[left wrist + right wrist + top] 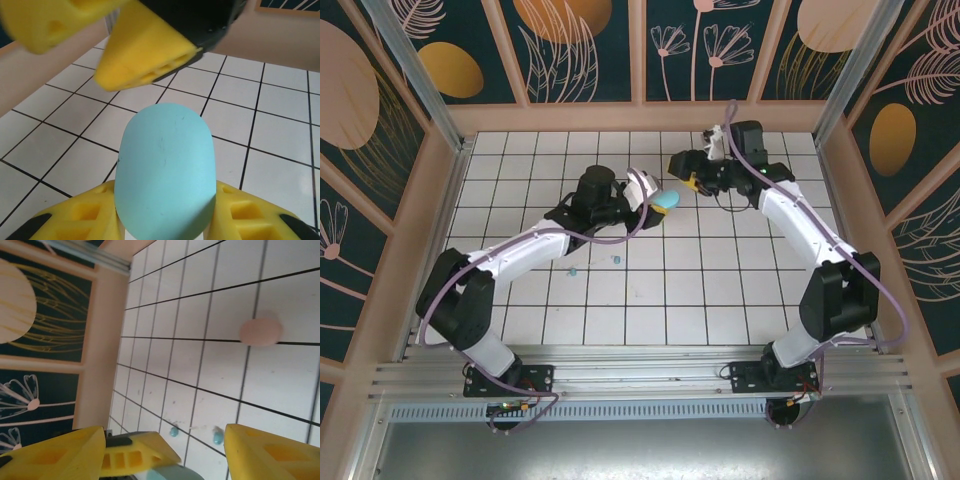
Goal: Insert the wireless bluetooth earbuds into the charging case
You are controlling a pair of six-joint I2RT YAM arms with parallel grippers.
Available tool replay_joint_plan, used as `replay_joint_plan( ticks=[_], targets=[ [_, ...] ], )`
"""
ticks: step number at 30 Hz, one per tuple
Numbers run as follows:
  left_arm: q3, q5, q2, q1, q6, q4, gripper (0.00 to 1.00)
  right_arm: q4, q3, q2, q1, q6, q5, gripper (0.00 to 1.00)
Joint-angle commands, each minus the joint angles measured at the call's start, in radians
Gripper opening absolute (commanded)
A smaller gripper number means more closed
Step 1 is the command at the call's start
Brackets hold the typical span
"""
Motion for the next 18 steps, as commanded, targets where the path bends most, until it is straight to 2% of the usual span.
replay_joint_plan(
  ticks=[1, 10, 18],
  targets=[
    [-0.001, 0.037, -0.039, 0.016, 0.032, -0.066, 0.31, -0.063, 0.033, 0.052, 0.033, -0.014, -0.038, 0.64],
    [-0.013, 0.045, -0.084, 0.07, 0.051, -0.084, 0.31, -0.136, 0.079, 0.073, 0.077, -0.049, -0.074, 0.62],
    [-0.029, 0.046, -0.103, 0.083, 0.071, -0.079, 0.31, -0.126, 0.09, 0.092, 0.098, -0.042, -0.136, 0.4]
  ],
)
